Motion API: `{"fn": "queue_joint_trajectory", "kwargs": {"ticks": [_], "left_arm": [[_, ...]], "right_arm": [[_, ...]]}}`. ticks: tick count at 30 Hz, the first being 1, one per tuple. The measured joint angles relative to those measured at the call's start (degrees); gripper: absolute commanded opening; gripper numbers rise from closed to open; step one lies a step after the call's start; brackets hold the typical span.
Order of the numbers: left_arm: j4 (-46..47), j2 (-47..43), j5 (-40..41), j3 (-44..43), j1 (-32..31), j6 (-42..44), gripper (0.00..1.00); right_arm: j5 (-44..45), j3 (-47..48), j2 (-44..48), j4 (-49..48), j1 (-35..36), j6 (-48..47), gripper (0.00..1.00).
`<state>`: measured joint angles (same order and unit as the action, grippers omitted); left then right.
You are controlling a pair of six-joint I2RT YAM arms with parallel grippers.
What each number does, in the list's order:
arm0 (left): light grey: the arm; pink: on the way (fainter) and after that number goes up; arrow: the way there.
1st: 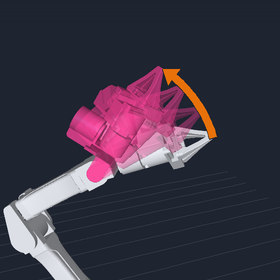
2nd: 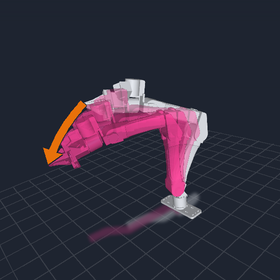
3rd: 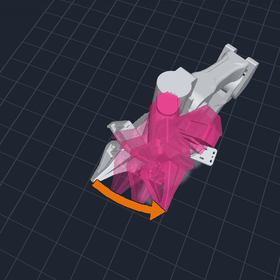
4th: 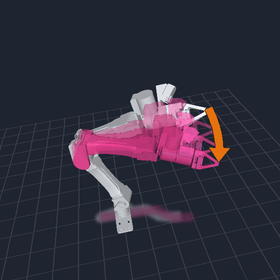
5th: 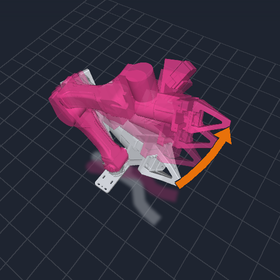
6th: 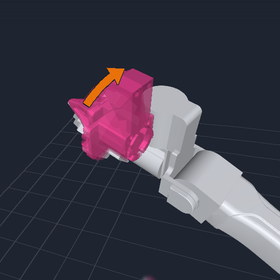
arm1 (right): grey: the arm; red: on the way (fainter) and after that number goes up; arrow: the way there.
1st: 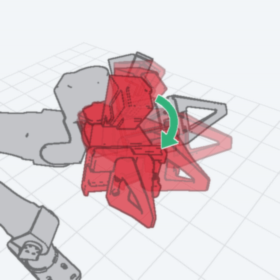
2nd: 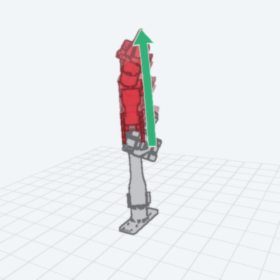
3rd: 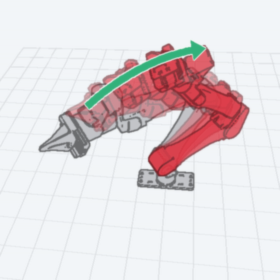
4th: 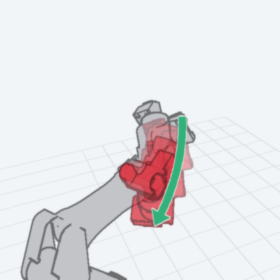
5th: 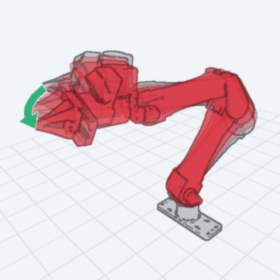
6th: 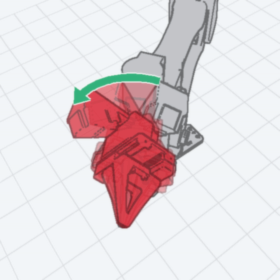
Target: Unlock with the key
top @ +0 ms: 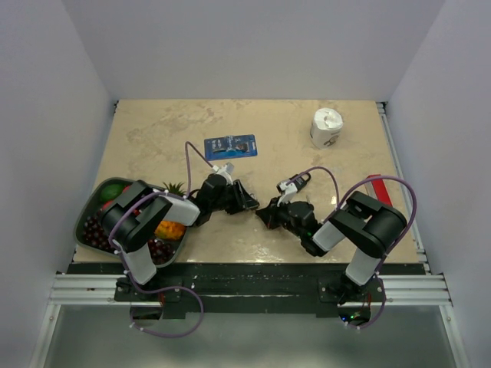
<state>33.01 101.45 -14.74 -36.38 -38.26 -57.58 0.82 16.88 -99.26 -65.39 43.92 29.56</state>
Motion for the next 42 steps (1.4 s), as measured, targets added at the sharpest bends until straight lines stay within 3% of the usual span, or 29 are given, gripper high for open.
{"fn": "queue_joint_trajectory", "kwargs": {"ticks": [23, 42], "left_arm": [[1.60, -0.24, 3.06, 0.79, -1.79, 0.59, 0.00], [10.19, -3.28, 5.33, 7.82, -2.05, -1.88, 0.00]], "right_arm": [[3.30, -0.09, 0.00, -0.76, 0.76, -1.51, 0.00], [0.68, 0.02, 0.39, -1.44, 1.14, -0.48, 0.00]]}}
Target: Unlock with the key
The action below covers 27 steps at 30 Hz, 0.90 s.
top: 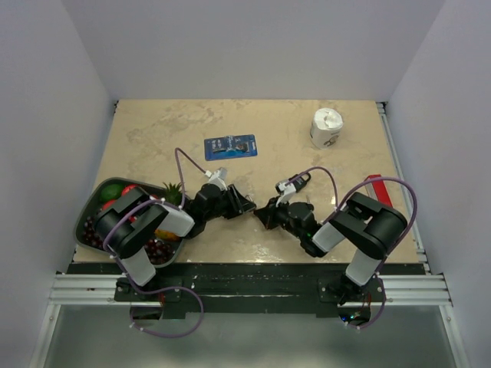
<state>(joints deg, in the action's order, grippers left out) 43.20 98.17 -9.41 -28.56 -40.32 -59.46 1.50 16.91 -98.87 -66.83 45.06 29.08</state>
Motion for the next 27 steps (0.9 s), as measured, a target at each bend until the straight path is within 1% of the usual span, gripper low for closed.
{"fn": "queue_joint_trajectory", "kwargs": {"ticks": [6, 12, 19, 27], "left_arm": [[1.97, -2.69, 0.26, 1.79, 0.00, 1.16, 0.00], [0.61, -4.22, 1.03, 2.10, 0.20, 1.40, 0.00], [-0.72, -4.22, 2.03, 2.10, 0.44, -1.25, 0.00], [-1.03, -4.02, 3.48, 2.03, 0.42, -3.10, 0.00]], "right_arm": [[-1.42, 0.39, 3.80, 3.50, 0.00, 1.57, 0.00], [-3.19, 1.79, 5.31, 7.34, -0.17, 0.98, 0.00], [-5.79, 3.15, 5.07, 9.97, -0.72, -0.26, 0.16], [-6.01, 3.85, 3.17, 8.96, -0.72, -0.15, 0.27]]}}
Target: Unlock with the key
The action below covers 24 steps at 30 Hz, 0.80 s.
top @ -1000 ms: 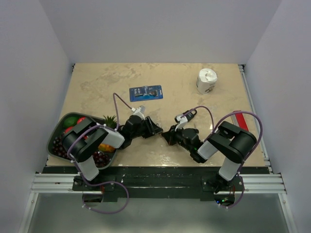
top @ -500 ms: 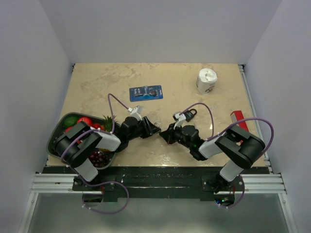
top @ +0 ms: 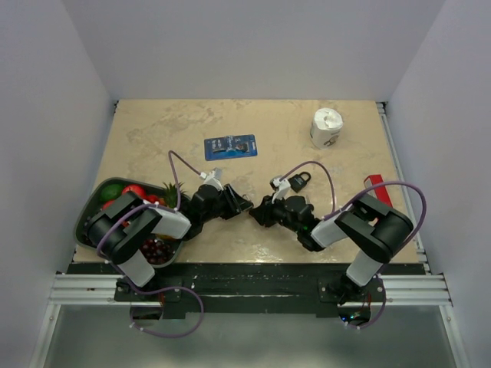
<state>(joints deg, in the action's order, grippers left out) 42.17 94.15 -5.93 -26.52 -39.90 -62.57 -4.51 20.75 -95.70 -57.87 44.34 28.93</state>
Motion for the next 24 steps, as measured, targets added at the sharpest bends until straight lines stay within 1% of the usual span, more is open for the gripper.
{"fn": "queue_joint_trajectory", "kwargs": {"ticks": [3, 6, 8, 11, 12, 14, 15, 19, 24], "left_arm": [[-0.07, 0.26, 0.20, -0.04, -0.02, -0.37, 0.00], [-0.07, 0.57, 0.22, -0.04, -0.02, -0.92, 0.00], [-0.02, 0.61, 0.20, -0.04, -0.02, -1.01, 0.00], [0.11, 0.61, 0.20, -0.04, -0.02, -1.36, 0.00], [0.15, 0.61, 0.20, -0.02, -0.02, -1.36, 0.00], [0.28, 0.61, 0.20, -0.02, 0.00, -1.36, 0.00], [0.42, 0.61, 0.20, -0.02, 0.02, -1.36, 0.00], [1.60, 0.61, 0.17, 0.48, 0.09, -1.36, 0.00], [6.91, 0.61, -0.52, 2.86, 0.52, -1.33, 0.00]], "right_arm": [[0.11, 0.35, -1.20, 0.00, 0.00, 0.07, 0.31], [0.46, 0.46, -1.92, 0.04, 0.00, 0.09, 0.30], [0.50, 0.50, -2.10, 0.00, 0.00, 0.09, 0.27], [0.44, 0.61, -2.21, -0.04, 0.00, 0.17, 0.18], [0.44, 0.68, -2.23, -0.11, 0.00, 0.28, 0.12], [0.37, 0.76, -2.45, -0.44, 0.00, 0.46, 0.06], [0.33, 0.81, -2.62, -0.57, 0.00, 0.59, 0.01], [-0.07, 0.81, -3.17, -1.68, 0.00, 0.92, 0.00], [-1.25, 0.74, -3.17, -3.04, -0.04, 1.73, 0.00]]}}
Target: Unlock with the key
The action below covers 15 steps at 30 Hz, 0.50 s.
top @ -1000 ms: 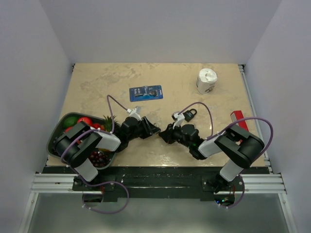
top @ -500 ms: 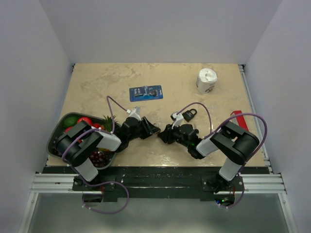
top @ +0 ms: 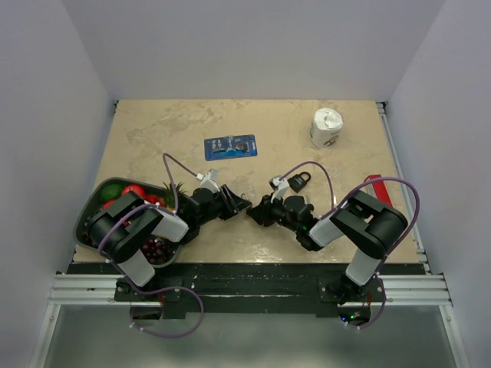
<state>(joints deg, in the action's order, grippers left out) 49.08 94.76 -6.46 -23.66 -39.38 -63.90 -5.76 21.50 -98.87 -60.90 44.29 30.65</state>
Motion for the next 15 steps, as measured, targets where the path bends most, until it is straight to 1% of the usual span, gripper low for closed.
{"fn": "queue_joint_trajectory", "kwargs": {"ticks": [7, 15], "left_arm": [[9.33, 0.33, -2.78, 3.34, 0.96, 0.17, 0.00], [17.53, 0.33, -5.90, 5.68, 1.62, 0.44, 0.00]], "right_arm": [[-3.04, -0.24, 1.90, -0.98, -0.66, 2.78, 0.00], [-10.27, -1.95, 1.90, -7.30, -3.87, 8.39, 0.00]]}}
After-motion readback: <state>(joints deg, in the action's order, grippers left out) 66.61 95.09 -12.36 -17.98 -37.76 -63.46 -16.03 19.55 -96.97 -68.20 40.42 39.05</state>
